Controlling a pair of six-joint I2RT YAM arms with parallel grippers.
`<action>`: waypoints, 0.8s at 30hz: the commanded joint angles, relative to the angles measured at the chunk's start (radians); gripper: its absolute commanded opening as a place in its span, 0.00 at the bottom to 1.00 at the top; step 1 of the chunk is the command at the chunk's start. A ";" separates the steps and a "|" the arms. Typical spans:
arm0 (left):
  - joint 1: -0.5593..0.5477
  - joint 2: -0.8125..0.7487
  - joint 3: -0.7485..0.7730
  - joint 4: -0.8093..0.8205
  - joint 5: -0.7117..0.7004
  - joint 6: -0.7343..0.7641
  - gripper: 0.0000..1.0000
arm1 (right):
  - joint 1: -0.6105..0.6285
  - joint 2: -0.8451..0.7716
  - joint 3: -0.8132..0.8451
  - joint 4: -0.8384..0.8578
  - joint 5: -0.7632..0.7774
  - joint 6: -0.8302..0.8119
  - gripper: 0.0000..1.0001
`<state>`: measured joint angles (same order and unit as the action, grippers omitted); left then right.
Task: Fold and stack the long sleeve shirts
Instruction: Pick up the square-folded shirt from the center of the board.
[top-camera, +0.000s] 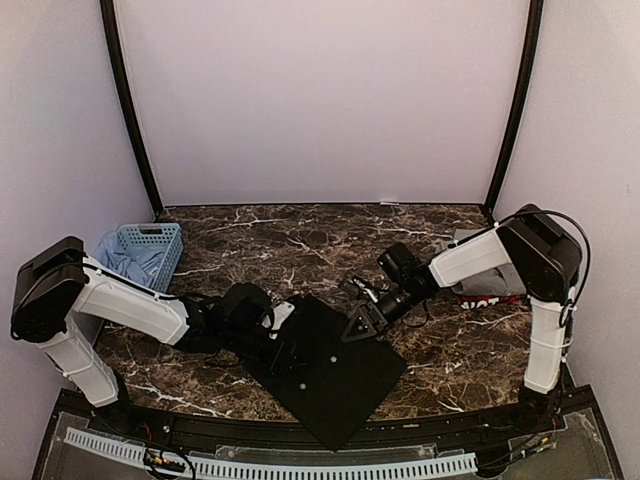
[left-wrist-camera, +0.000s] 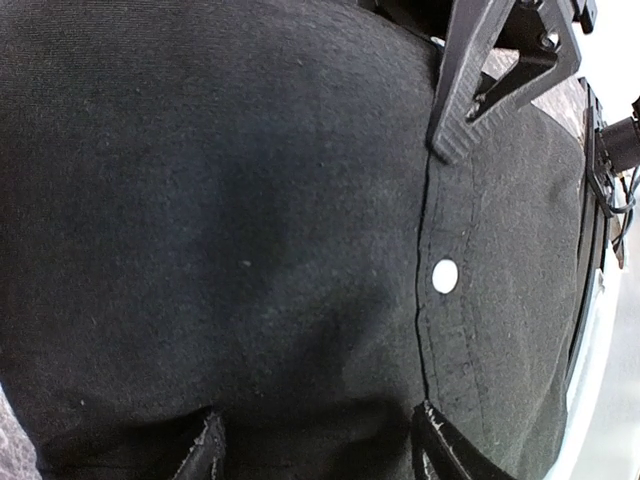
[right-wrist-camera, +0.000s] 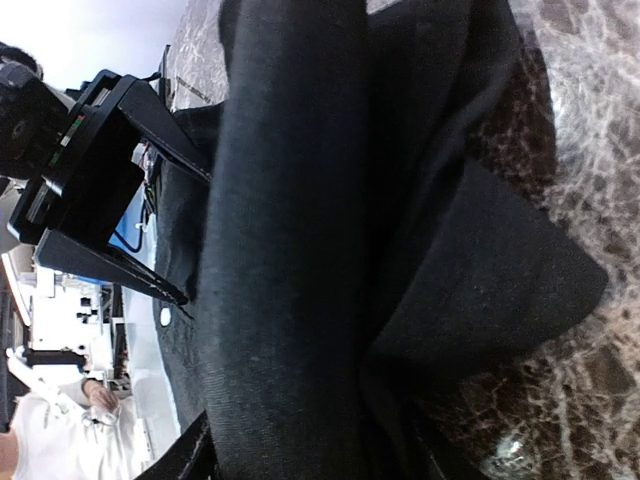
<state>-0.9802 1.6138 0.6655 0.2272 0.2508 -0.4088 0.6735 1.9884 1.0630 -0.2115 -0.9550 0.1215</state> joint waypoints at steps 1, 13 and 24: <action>-0.005 0.003 -0.018 0.016 -0.034 -0.011 0.62 | 0.018 0.035 -0.041 0.030 -0.051 0.050 0.48; -0.004 -0.067 0.005 -0.025 -0.183 -0.038 0.64 | -0.041 -0.065 -0.094 0.137 -0.125 0.116 0.00; 0.020 -0.289 0.090 -0.214 -0.444 -0.054 0.92 | -0.213 -0.416 0.086 -0.492 0.633 0.029 0.00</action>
<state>-0.9768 1.4002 0.7181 0.0971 -0.1024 -0.4576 0.4667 1.6608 1.0161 -0.4110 -0.7444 0.1825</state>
